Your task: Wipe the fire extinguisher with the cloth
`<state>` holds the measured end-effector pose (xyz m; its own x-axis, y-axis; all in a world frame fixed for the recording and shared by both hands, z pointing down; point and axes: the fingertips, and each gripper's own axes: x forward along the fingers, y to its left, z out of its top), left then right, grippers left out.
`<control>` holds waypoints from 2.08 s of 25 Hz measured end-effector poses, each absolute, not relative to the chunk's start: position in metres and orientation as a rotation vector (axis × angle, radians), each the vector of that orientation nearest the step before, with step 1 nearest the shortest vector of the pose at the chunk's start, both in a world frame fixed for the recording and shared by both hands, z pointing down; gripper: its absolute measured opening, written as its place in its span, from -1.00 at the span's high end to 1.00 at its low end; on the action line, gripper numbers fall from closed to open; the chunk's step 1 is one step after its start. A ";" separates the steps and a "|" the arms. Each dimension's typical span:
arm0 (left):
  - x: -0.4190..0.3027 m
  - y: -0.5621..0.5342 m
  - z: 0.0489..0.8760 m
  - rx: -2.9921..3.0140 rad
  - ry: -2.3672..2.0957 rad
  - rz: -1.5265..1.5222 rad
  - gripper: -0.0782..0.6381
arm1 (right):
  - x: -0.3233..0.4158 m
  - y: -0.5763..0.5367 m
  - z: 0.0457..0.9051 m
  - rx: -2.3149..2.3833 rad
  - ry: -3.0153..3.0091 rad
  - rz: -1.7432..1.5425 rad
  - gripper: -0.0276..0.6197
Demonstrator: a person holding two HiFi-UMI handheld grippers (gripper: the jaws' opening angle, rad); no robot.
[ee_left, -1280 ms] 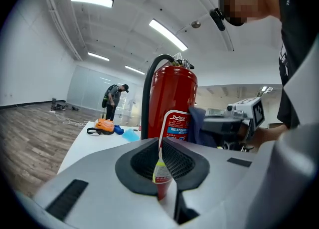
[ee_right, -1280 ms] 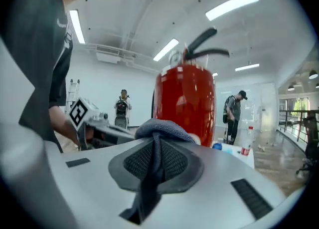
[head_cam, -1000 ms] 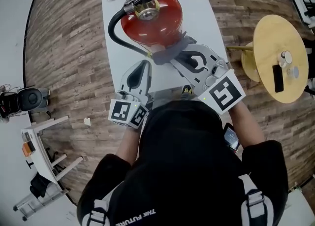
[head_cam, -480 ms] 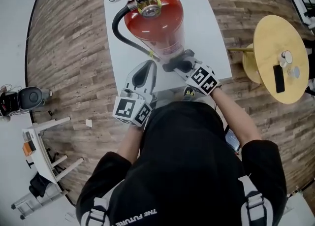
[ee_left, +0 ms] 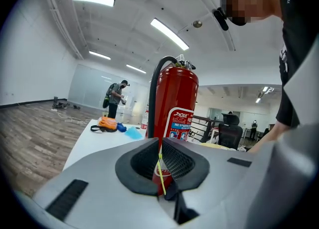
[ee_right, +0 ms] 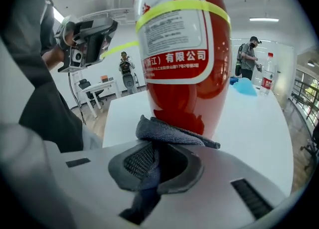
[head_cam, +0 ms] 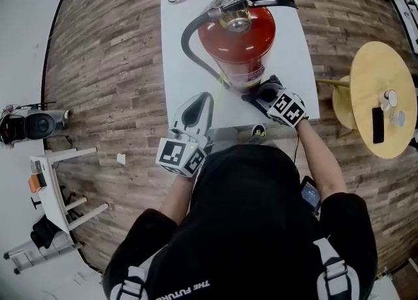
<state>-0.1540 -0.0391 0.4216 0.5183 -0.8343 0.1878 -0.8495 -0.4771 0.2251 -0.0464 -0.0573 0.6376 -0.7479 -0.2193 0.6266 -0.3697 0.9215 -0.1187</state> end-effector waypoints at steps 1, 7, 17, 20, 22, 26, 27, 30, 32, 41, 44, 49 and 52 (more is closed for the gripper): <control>-0.157 -0.039 0.422 2.466 -1.421 0.076 0.68 | -0.043 -0.060 0.638 0.422 -2.436 0.314 0.81; -0.174 -0.038 0.423 2.427 -1.474 0.075 0.68 | 0.008 -0.118 0.627 0.729 -2.419 0.417 0.81; -0.164 -0.050 0.424 2.438 -1.461 0.078 0.68 | -0.066 -0.051 0.603 0.464 -2.494 0.260 0.80; -0.162 -0.052 0.419 2.439 -1.464 0.059 0.68 | -0.094 -0.047 0.541 0.537 -2.646 0.267 0.81; -0.163 -0.053 0.416 2.437 -1.471 0.054 0.68 | -0.101 -0.048 0.491 0.621 -2.750 0.332 0.81; -0.169 -0.056 0.414 2.437 -1.496 0.055 0.68 | -0.102 -0.054 0.386 0.737 -2.985 0.454 0.81; -0.170 -0.056 0.413 2.437 -1.502 0.054 0.68 | -0.103 -0.055 0.361 0.759 -3.037 0.478 0.81; -0.173 -0.055 0.411 2.438 -1.516 0.045 0.68 | -0.103 -0.056 0.291 0.844 -3.192 0.534 0.81; -0.175 -0.054 0.410 2.434 -1.526 0.034 0.68 | -0.101 -0.058 0.264 0.887 -3.264 0.613 0.81; -0.174 -0.051 0.417 2.422 -1.514 0.039 0.68 | -0.084 -0.058 0.361 0.923 -2.997 0.827 0.81; -0.172 -0.052 0.418 2.428 -1.506 0.047 0.68 | -0.047 -0.065 0.402 1.038 -2.893 0.796 0.81; -0.165 -0.056 0.420 2.442 -1.478 0.066 0.68 | 0.018 -0.107 0.391 1.249 -2.965 0.656 0.80; -0.159 -0.059 0.419 2.455 -1.461 0.079 0.68 | 0.004 -0.109 0.318 1.110 -3.176 0.351 0.81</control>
<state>-0.1589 -0.0590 0.4192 0.4861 -0.8531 0.1897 -0.8685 -0.4475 0.2131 0.0037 -0.1089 0.3178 -0.7589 -0.6320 -0.1572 -0.5823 0.7666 -0.2706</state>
